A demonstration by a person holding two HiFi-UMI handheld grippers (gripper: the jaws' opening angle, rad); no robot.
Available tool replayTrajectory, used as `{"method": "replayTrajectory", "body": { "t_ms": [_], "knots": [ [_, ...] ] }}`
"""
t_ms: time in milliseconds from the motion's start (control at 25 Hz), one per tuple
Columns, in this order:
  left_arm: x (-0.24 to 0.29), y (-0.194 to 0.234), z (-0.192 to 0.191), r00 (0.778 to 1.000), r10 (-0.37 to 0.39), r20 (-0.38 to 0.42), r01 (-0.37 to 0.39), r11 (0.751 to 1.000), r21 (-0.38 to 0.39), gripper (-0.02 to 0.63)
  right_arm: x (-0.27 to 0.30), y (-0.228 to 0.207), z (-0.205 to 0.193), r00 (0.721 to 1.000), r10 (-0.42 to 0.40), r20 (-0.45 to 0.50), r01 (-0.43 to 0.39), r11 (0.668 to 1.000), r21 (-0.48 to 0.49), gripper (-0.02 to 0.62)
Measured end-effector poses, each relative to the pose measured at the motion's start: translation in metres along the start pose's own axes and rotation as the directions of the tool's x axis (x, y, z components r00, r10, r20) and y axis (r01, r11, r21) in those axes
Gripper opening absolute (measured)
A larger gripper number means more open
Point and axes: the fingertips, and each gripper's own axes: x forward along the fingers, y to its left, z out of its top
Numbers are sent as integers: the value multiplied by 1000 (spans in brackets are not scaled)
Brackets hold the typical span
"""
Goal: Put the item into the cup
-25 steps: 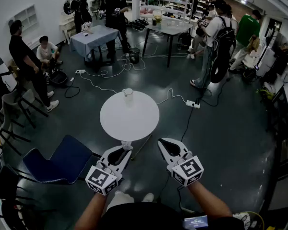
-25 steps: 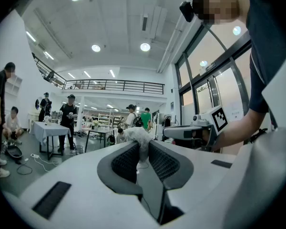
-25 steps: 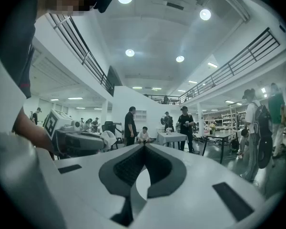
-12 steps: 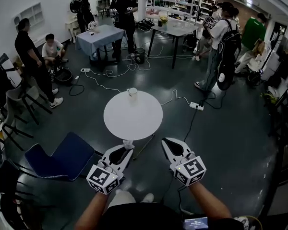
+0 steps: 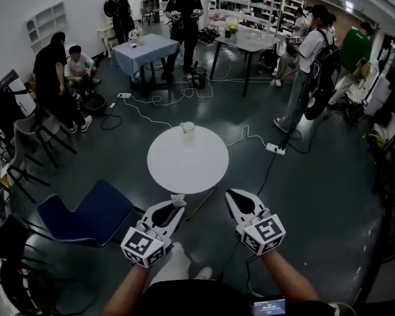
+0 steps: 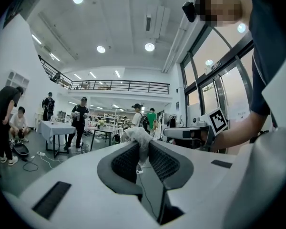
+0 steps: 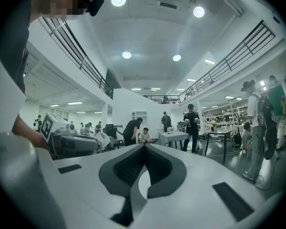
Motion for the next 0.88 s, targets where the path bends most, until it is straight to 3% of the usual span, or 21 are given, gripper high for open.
{"method": "replayTrajectory", "body": {
  "t_ms": [520,720,880],
  "knots": [
    [28,41,3,1000,3,0,-3,1000,-22,75,47,-21,-2,1000,20,-20,-20,1000,16,17],
    [50,66,-4,999,10,-38,-8,999,34,75,76,-41,-4,1000,20,-24,-19,999,29,17],
    [68,87,-6,999,9,-45,-7,1000,24,75,98,-57,-7,999,16,-29,-15,999,31,15]
  ]
}}
